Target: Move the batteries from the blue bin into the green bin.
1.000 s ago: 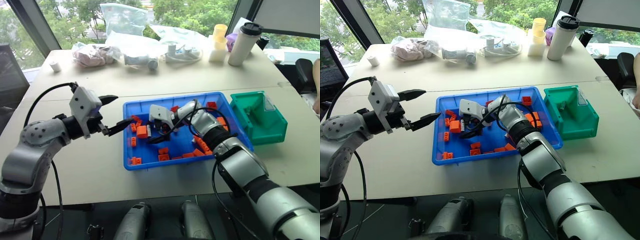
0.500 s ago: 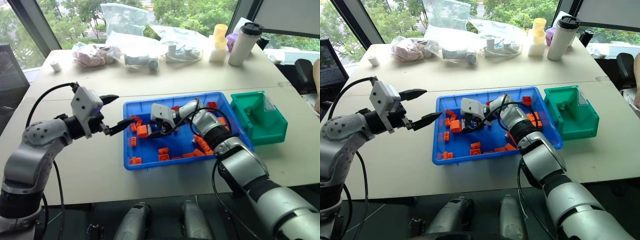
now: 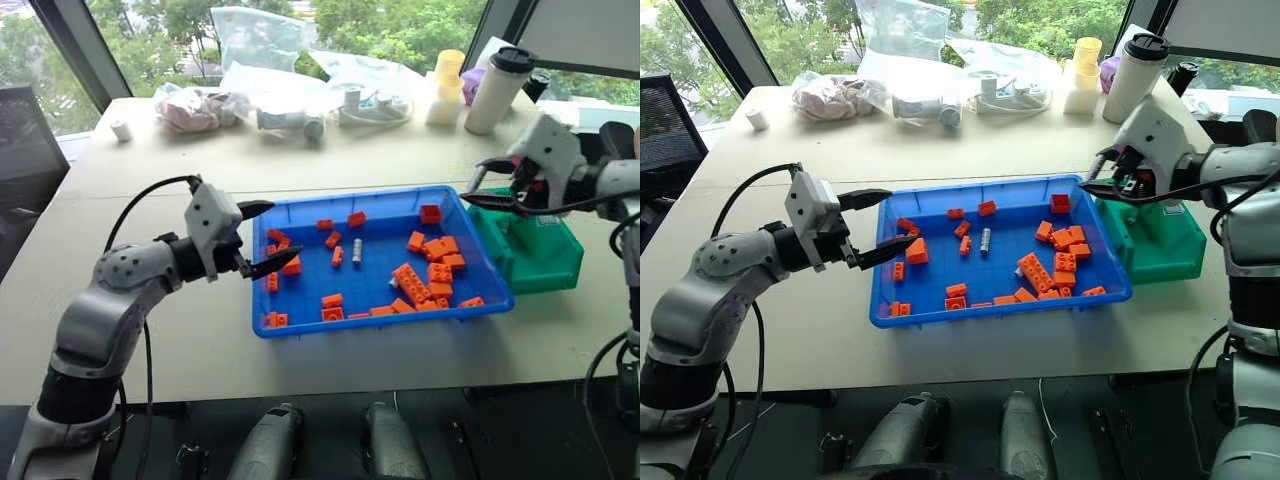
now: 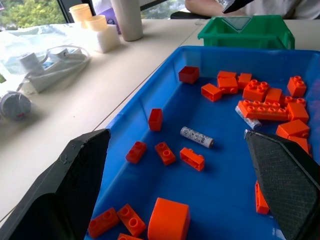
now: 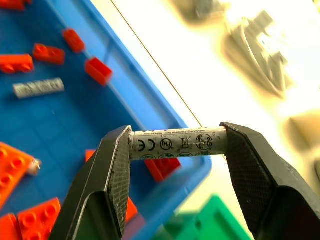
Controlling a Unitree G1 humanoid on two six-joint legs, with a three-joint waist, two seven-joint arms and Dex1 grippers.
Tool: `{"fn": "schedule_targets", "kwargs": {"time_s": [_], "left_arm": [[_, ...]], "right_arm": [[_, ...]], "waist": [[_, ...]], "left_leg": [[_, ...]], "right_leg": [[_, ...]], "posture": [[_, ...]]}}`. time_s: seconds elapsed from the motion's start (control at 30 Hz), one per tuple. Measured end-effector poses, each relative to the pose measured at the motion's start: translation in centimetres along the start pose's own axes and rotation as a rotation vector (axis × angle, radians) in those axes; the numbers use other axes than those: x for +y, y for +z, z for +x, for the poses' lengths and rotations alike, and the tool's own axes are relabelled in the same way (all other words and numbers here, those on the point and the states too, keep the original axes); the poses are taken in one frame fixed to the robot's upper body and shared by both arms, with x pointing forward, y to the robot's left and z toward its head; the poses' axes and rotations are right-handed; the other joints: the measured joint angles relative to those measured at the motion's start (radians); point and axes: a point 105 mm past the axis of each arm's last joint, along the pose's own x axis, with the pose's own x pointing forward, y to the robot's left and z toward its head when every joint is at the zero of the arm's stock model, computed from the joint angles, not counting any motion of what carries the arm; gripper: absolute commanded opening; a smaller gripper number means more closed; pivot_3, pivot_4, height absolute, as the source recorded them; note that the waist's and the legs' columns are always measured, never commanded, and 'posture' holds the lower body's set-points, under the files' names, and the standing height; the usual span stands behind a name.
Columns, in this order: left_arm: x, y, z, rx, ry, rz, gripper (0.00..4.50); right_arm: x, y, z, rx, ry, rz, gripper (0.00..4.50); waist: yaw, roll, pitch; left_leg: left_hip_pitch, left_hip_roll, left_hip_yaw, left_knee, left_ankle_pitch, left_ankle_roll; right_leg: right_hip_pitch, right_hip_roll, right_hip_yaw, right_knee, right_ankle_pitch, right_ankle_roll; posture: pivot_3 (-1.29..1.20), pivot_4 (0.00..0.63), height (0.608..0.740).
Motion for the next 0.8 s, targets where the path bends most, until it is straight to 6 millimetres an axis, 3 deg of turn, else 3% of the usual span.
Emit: {"fn": "schedule_targets", "kwargs": {"time_s": [0.1,0.3,0.43,0.47,0.5,0.63,0.73,0.8], "left_arm": [[0.2,0.2,0.5,-0.013,-0.019,0.012,4.5],[0.4,0.0,1.3,-0.019,-0.051,0.016,4.5],[0.4,-0.1,1.4,-0.018,-0.055,0.014,4.5],[0.4,-0.1,1.4,-0.016,-0.054,0.014,4.5],[0.4,-0.1,1.4,-0.016,-0.053,0.014,4.5],[0.4,-0.2,1.4,-0.012,-0.05,0.018,4.5],[0.4,-0.2,1.4,-0.011,-0.049,0.018,4.5],[0.4,-0.1,1.4,-0.013,-0.049,0.02,4.5]], "right_arm": [[0.0,-1.7,-0.9,0.053,-0.031,0.016,2.18],[0.4,-6.1,-0.9,0.173,-0.072,0.066,2.18],[-0.1,-6.9,-1.2,0.2,-0.105,0.052,4.15],[-0.2,-6.8,-1.3,0.2,-0.108,0.048,4.49],[-0.2,-6.7,-1.3,0.194,-0.108,0.047,4.49],[-0.8,-4.9,-1.2,0.131,-0.118,0.039,4.49],[-1.2,-0.5,-0.8,-0.027,-0.102,0.049,4.49],[0.4,3.2,-0.1,-0.16,-0.016,0.028,4.49]], "waist": [[-0.009,0.0,0.0],[-0.012,0.0,0.0],[-0.013,0.0,0.0],[-0.013,0.0,0.0],[-0.013,0.0,0.0],[-0.015,0.0,0.0],[-0.018,0.0,0.0],[-0.018,0.0,0.0]], "left_leg": [[0.0,0.001,0.0,0.0,0.0,-0.001],[0.0,0.0,0.0,0.0,0.002,-0.003],[0.0,0.0,0.0,0.0,0.002,-0.004],[0.0,0.0,0.0,0.0,0.002,-0.004],[0.0,0.0,0.0,0.0,0.002,-0.004],[0.0,0.0,0.0,0.0,0.002,-0.004],[0.0,0.001,0.0,0.0,0.002,-0.004],[0.0,0.001,0.0,0.0,0.002,-0.004]], "right_leg": [[0.0,0.0,0.0,0.0,0.0,0.0],[0.0,0.0,0.0,0.0,0.0,0.0],[0.0,0.0,0.0,0.0,0.0,0.0],[0.0,0.0,0.0,0.0,0.0,0.0],[0.0,0.0,0.0,0.0,0.0,0.0],[0.0,0.0,0.0,0.0,0.0,0.0],[0.0,0.001,0.0,0.0,0.0,0.0],[0.0,0.001,0.0,0.0,0.0,0.0]], "posture": [[0.0,0.15,0.74],[0.0,0.15,0.74],[0.0,0.15,0.74],[0.0,0.15,0.74],[0.0,0.15,0.74],[0.0,0.15,0.74],[0.0,0.15,0.74],[0.0,0.15,0.74]]}}
